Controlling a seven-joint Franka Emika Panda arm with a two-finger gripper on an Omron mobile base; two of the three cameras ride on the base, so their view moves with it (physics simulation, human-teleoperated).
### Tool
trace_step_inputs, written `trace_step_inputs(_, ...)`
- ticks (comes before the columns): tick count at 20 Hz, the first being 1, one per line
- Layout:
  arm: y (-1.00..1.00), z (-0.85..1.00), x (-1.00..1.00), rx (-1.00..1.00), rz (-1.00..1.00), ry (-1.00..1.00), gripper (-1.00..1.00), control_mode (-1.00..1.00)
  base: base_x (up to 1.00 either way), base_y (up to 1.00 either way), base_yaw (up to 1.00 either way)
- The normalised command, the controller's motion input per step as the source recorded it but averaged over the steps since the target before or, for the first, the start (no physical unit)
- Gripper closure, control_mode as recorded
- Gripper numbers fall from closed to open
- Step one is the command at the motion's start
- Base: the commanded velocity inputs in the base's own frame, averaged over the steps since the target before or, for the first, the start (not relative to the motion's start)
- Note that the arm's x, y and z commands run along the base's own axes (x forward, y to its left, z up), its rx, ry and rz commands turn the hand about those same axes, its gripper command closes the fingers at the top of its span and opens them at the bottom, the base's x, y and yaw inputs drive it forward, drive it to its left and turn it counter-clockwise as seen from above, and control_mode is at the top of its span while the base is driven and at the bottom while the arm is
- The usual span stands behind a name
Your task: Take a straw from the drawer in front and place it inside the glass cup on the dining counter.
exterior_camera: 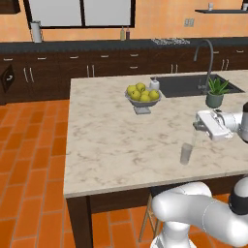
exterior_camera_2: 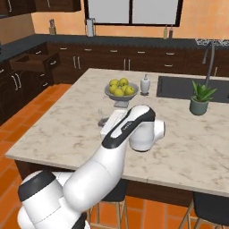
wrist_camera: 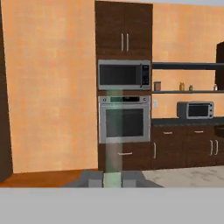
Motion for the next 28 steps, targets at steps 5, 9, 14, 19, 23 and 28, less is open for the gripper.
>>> trace_step_inputs(5, -0.1, -0.14, 0.18, 0.0, 0.0, -0.11, 1.0, -1.0, 0.0, 0.0, 0.0)
trace_step_inputs(9, -0.2, -0.2, 0.27, 0.0, 0.0, -0.01, 1.0, -1.0, 0.0, 0.0, 0.0)
trace_step_inputs(14, -0.29, -0.12, 0.15, 0.0, 0.0, 0.0, 1.0, -1.0, 0.0, 0.0, 0.0)
trace_step_inputs(19, -0.06, -0.23, 0.23, 0.0, 0.0, 0.0, 1.0, -1.0, 0.0, 0.0, 0.0)
trace_step_inputs(23, 0.02, -0.28, 0.27, 0.0, 0.0, 0.0, 1.0, -1.0, 0.0, 0.0, 0.0)
trace_step_inputs(28, 0.0, -0.27, 0.35, 0.0, 0.0, 0.0, 1.0, -1.0, 0.0, 0.0, 0.0)
